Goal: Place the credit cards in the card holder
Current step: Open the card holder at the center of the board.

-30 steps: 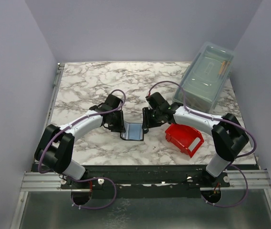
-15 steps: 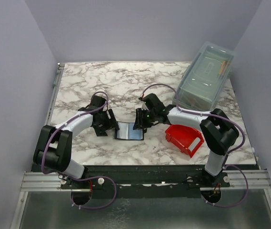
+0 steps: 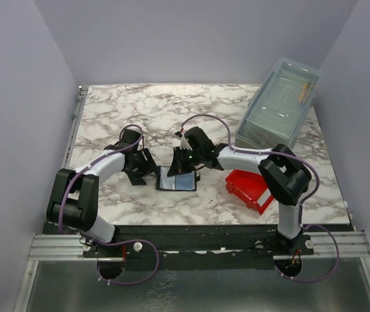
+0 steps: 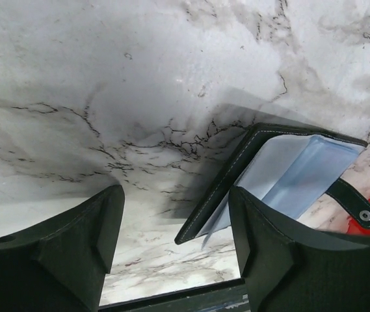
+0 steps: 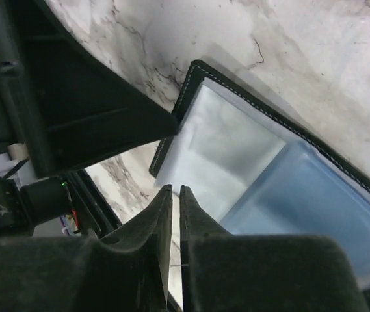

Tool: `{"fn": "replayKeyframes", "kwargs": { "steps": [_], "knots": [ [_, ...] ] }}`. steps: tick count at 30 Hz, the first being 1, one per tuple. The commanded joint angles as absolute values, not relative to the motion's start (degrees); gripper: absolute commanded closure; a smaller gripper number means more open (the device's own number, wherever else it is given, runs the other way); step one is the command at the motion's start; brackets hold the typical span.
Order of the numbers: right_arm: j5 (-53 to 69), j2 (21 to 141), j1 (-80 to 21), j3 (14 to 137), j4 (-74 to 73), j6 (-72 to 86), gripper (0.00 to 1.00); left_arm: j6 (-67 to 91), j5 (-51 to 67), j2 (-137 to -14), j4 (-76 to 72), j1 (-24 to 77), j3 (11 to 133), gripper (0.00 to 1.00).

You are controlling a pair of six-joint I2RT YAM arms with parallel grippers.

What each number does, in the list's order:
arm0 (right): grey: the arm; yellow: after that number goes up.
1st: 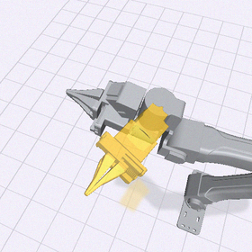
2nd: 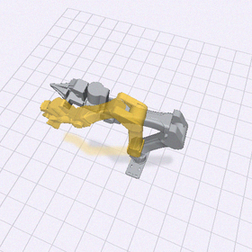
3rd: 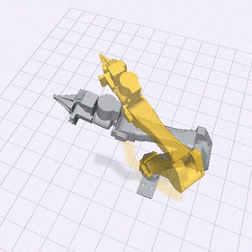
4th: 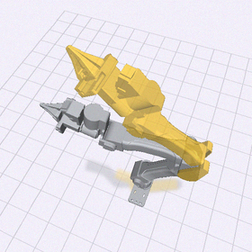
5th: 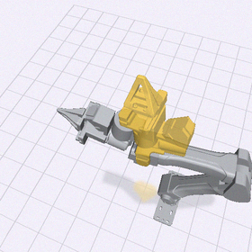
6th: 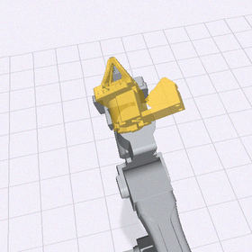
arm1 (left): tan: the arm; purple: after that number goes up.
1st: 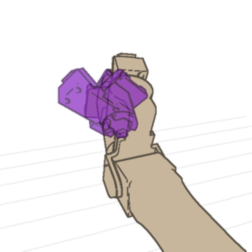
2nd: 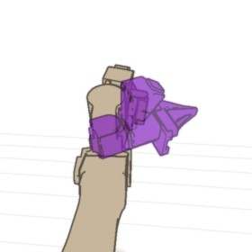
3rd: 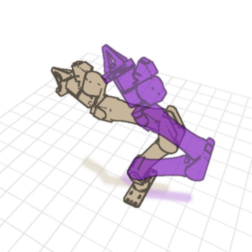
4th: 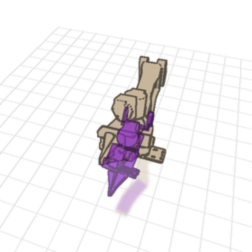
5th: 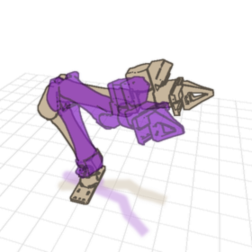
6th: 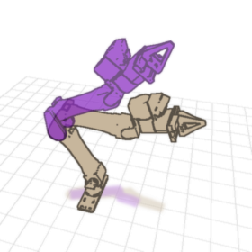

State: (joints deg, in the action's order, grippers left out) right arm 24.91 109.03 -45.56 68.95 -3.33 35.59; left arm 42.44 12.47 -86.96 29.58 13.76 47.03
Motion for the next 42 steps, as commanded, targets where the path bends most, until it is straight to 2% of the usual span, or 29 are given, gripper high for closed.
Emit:
{"fn": "replayKeyframes", "kwargs": {
  "steps": [1, 4, 7, 10, 13, 17, 23, 29, 35, 40, 42],
  "knots": [
    [31.25, 115.48, -45.99, 68.53, 6.34, 40.89, 0.91, 41.42, 5.18, -83.1, 32.12, 13.07, 46.22, 0.26],
    [32.32, 117.64, -46.39, 67.22, 9.81, 42.6, 0.92, 38.75, 6.59, -77.63, 32.37, 13.01, 48.31, 0.19],
    [32.98, 118.26, -46.41, 67.35, 9.7, 42.95, 0.92, 35.75, 16.31, -79.37, 31.96, 13.1, 51.13, 0.2],
    [29.65, 115.86, -46.33, 68.08, 5.57, 41.4, 0.92, 37.32, 27.4, -82.22, 29.69, 13.7, 51.84, 0.38],
    [24.85, 112.3, -46.24, 68.93, -1.37, 40.98, 0.9, 40.32, 29.48, -81.64, 25.38, 15.58, 49.83, 0.5],
    [20.51, 106.64, -46.31, 66.71, -5.39, 40.97, 0.87, 41.75, 31.23, -85.77, 22.54, 15.67, 47.94, 0.71],
    [20.07, 105.61, -46.3, 61.22, -2.65, 42.77, 0.87, 39.42, 27.0, -90.49, 23.56, 15.56, 46.4, 0.82],
    [13.81, 107.54, -46.97, 58.78, -6.38, 41.95, 0.87, 40.86, 19.99, -91.07, 25.47, 14.57, 44.24, 0.83],
    [9.53, 104.54, -48.15, 63.93, -14.73, 39.32, 0.83, 40.3, 18.89, -89.81, 26.19, 14.62, 45.5, 0.78],
    [6.45, 97.63, -48.18, 69.98, -23.86, 37.49, 0.74, 37.74, 19.69, -85.7, 29.08, 15.25, 50.25, 0.54],
    [3.99, 94.14, -48.19, 71.39, -28.98, 37.6, 0.67, 37.26, 18.54, -83.35, 30.19, 15.69, 51.87, 0.49]
  ]
}}
